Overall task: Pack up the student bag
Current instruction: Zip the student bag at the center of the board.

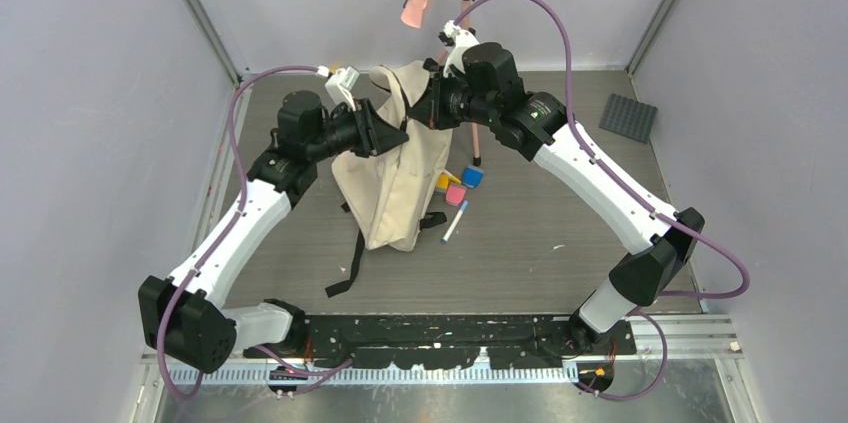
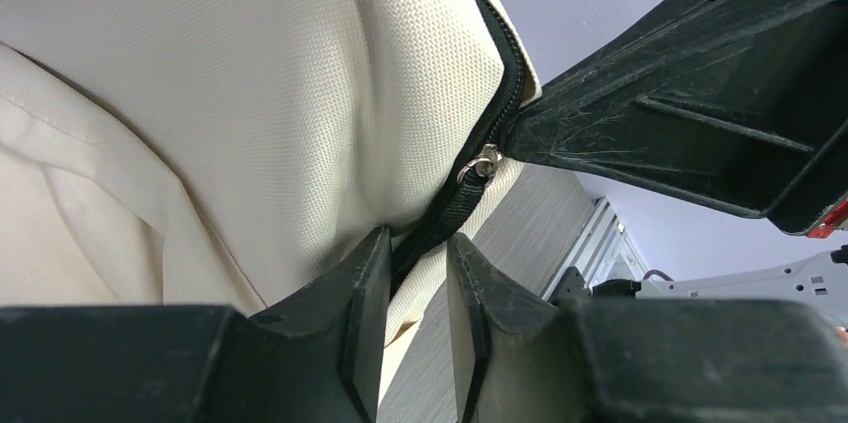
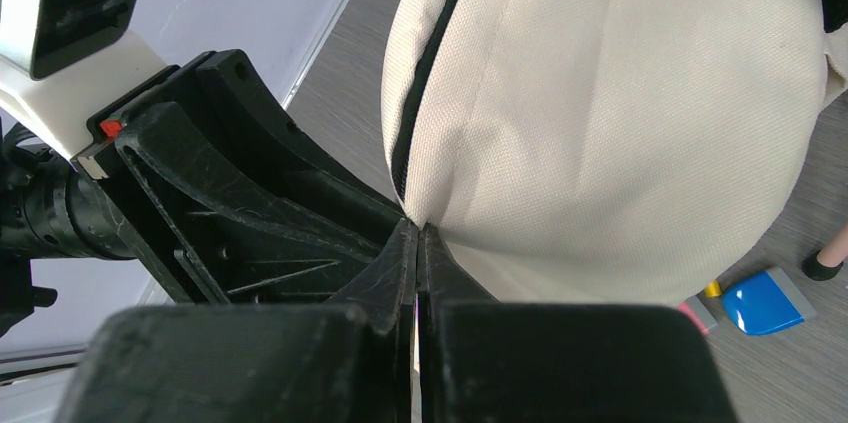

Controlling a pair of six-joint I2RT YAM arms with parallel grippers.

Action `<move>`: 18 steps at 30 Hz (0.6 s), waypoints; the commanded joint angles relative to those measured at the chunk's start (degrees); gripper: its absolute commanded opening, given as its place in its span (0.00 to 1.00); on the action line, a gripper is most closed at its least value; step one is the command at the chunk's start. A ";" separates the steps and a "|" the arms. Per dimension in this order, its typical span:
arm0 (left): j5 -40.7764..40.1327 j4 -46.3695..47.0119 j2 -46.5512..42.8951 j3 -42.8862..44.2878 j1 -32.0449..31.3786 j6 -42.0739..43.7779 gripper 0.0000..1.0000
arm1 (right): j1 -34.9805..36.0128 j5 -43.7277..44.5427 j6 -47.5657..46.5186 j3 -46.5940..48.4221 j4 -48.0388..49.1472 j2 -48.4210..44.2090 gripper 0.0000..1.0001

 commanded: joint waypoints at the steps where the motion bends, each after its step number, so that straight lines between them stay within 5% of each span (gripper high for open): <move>1: -0.50 4.26 -1.82 -0.21 -0.21 0.19 0.28 | 0.41 -2.87 0.89 2.95 7.56 -3.15 0.01; 9: -1.63 2.58 -3.39 -0.08 -0.18 1.19 0.18 | 0.40 -3.03 0.73 3.36 7.06 -2.75 0.01; 13: -1.67 1.05 -4.17 -0.49 -0.15 1.98 0.02 | 0.40 -2.39 0.61 3.32 7.18 -2.79 0.01; 18: -0.93 -0.69 -4.32 -1.47 -0.17 2.52 0.00 | 0.41 -1.63 0.48 3.40 7.35 -2.92 0.01</move>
